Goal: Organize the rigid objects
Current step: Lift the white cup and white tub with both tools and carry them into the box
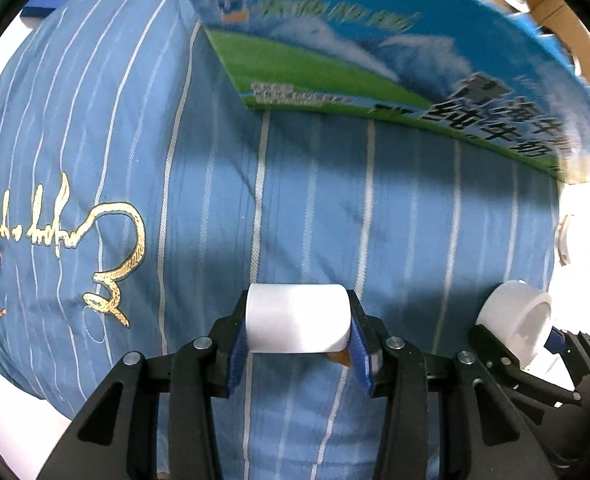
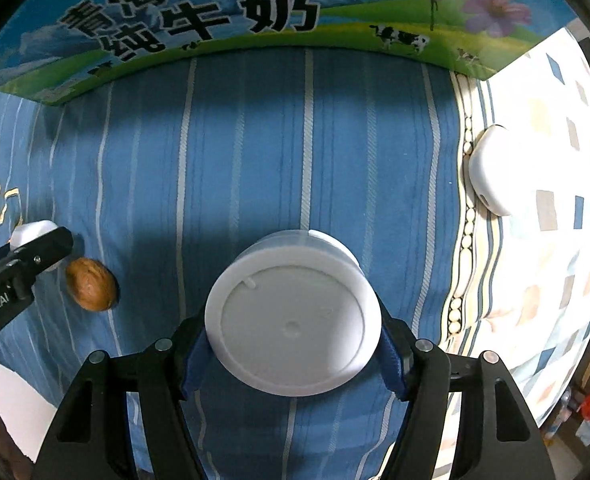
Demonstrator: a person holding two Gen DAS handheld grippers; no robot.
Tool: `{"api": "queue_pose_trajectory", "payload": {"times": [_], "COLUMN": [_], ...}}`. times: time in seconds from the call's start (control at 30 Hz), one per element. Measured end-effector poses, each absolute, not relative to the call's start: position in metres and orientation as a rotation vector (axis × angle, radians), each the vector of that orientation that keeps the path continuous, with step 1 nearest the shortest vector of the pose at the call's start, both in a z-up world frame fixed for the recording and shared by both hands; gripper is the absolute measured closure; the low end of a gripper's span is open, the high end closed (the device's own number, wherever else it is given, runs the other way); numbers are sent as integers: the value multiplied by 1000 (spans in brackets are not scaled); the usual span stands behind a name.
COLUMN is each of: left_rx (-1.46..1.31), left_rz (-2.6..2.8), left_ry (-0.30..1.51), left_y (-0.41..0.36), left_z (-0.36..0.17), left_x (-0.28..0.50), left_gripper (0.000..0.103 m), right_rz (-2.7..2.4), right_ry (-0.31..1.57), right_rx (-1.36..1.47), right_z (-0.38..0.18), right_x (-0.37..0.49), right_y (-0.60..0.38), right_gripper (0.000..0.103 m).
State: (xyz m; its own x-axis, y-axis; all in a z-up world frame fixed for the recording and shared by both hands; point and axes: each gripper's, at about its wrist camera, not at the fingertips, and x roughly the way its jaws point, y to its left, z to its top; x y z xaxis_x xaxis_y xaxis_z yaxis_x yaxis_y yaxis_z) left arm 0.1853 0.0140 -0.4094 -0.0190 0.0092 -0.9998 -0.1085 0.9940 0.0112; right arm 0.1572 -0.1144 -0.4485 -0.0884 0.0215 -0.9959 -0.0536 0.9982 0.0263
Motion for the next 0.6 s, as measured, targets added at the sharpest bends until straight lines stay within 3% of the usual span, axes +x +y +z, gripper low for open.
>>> {"api": "queue_pose_trajectory", "payload": {"times": [0.27, 0.6], "left_rx": [-83, -163], "left_rz": [21, -100], "left_ry": [1527, 1374], "left_y": [-3, -15], "left_z": [-359, -251], "left_x": [165, 185], "left_gripper": [63, 63], "right_rz": [112, 192], "right_ry": [1588, 1436], "right_rx": [22, 114], "right_z": [-403, -303], "right_x": [151, 167], "right_y": [-120, -143], "right_gripper": [33, 33]}}
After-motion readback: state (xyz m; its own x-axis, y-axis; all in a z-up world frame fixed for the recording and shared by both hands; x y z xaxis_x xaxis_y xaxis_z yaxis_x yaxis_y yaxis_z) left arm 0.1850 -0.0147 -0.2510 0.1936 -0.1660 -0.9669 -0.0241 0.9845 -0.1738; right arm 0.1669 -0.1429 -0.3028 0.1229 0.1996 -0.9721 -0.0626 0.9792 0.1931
